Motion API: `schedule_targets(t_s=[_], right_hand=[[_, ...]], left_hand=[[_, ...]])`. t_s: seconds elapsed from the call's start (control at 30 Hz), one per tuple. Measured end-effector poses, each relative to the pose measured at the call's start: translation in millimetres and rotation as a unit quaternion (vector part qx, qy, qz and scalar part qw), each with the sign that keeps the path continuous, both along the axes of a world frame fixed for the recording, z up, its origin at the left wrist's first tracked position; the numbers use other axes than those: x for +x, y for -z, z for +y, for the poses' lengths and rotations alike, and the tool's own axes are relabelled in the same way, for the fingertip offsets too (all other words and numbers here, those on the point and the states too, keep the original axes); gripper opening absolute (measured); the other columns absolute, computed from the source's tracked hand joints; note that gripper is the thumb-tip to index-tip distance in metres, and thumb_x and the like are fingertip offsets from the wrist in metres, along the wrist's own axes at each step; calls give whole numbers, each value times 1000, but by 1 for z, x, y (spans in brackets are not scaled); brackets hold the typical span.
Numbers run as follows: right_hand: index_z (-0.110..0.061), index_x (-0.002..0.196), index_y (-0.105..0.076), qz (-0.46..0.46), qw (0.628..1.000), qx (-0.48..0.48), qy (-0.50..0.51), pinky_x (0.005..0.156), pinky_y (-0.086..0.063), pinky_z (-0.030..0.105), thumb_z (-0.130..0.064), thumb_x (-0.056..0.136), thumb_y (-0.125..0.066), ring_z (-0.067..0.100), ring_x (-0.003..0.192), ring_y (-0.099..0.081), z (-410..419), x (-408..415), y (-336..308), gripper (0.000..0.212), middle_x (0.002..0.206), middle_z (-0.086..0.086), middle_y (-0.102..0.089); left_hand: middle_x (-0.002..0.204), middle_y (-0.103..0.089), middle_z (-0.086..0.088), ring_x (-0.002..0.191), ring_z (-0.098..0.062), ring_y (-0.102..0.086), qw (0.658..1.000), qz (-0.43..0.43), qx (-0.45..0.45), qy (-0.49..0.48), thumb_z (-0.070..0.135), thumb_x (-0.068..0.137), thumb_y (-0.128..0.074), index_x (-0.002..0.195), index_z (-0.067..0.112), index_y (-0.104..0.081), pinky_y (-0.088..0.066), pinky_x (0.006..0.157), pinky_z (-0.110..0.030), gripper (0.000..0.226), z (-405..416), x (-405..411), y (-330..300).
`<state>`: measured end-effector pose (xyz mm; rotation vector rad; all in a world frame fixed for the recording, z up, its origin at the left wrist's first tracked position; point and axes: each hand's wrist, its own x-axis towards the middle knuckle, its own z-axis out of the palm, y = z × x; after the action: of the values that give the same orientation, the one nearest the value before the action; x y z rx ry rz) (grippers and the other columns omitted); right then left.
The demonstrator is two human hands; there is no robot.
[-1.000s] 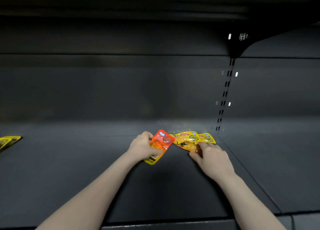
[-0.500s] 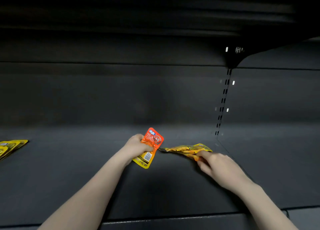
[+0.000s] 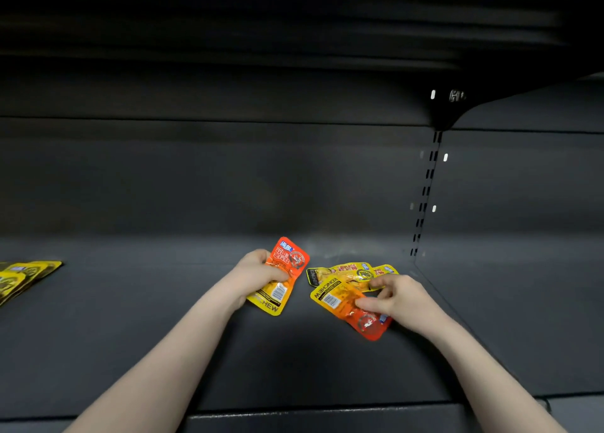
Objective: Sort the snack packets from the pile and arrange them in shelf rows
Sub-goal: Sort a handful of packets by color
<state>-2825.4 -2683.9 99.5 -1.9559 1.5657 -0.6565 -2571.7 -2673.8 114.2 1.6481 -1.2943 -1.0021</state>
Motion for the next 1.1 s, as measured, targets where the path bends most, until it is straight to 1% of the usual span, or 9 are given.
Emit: schedule_targets(t_s=[0.1, 0.17, 0.23, 0.33, 0.47, 0.57, 0.7, 0.87, 1.1], right_hand=[[-13, 96, -66, 81, 996, 12, -18, 72, -49, 31, -38, 68, -80, 13, 76, -59, -2, 13, -2, 40, 85, 4, -66], [-12, 74, -62, 48, 998, 23, -33, 65, -50, 34, -30, 63, -81, 15, 68, -57, -3, 19, -1, 29, 73, 4, -63], [-15, 67, -53, -1, 999, 28, -30, 62, -44, 30, -23, 59, -82, 16, 66, -55, -3, 21, 0, 31, 68, 1, -57], [-15, 69, -50, -60, 998, 27, -22, 65, -45, 29, -12, 63, -80, 18, 67, -59, 2, 22, -4, 31, 70, 2, -60], [-9, 77, -64, -196, 980, 25, -24, 68, -53, 29, 2, 68, -76, 19, 67, -65, 10, 23, -10, 19, 78, 8, -70], [-8, 84, -69, -270, 962, 36, -22, 57, -53, 20, 4, 69, -75, 12, 59, -66, 13, 31, -12, 20, 74, 5, -71], [-5, 84, -69, -303, 951, 54, -30, 55, -52, 24, 5, 69, -74, 15, 56, -64, 16, 52, -11, 19, 71, 8, -70], [-11, 83, -66, -299, 954, 19, -20, 72, -54, 36, -2, 64, -81, 25, 73, -67, 34, 98, -11, 26, 81, 8, -70], [-9, 82, -66, -400, 916, 7, -6, 61, -53, 28, 0, 65, -81, 22, 66, -63, 74, 198, -19, 24, 77, 10, -68]], left_hand=[[94, -70, -12, 71, -20, -66, 1000, -4, 2, 6, 4, 80, -69, 108, 7, -59, -54, 71, -31, 30, 4, 0, -1], [96, -70, -12, 72, -19, -66, 1000, -6, 3, 9, 5, 81, -69, 109, 7, -59, -54, 71, -30, 30, 8, 1, -3], [94, -71, -11, 72, -19, -67, 1000, -7, 3, 3, 5, 81, -69, 108, 8, -60, -54, 70, -30, 29, 13, 5, -5], [88, -70, -9, 70, -19, -66, 1000, -1, 3, -19, 4, 81, -68, 107, 7, -60, -54, 66, -28, 27, 22, 14, -6], [84, -69, -8, 67, -19, -65, 998, 17, -3, -56, 5, 82, -68, 106, 6, -60, -53, 66, -28, 26, 38, 23, -7], [86, -69, -9, 68, -19, -65, 996, 16, -8, -84, 7, 83, -68, 106, 7, -60, -53, 66, -28, 24, 54, 31, -10], [86, -69, -8, 69, -19, -65, 993, 14, -16, -114, 7, 83, -68, 107, 6, -59, -53, 67, -29, 26, 80, 49, -15], [83, -69, -7, 67, -19, -65, 989, 25, -38, -143, 5, 82, -68, 104, 6, -60, -53, 66, -28, 23, 112, 92, -22], [84, -69, -8, 70, -19, -65, 984, 42, -77, -157, 4, 81, -68, 102, 6, -61, -53, 69, -31, 22, 171, 193, -25]])
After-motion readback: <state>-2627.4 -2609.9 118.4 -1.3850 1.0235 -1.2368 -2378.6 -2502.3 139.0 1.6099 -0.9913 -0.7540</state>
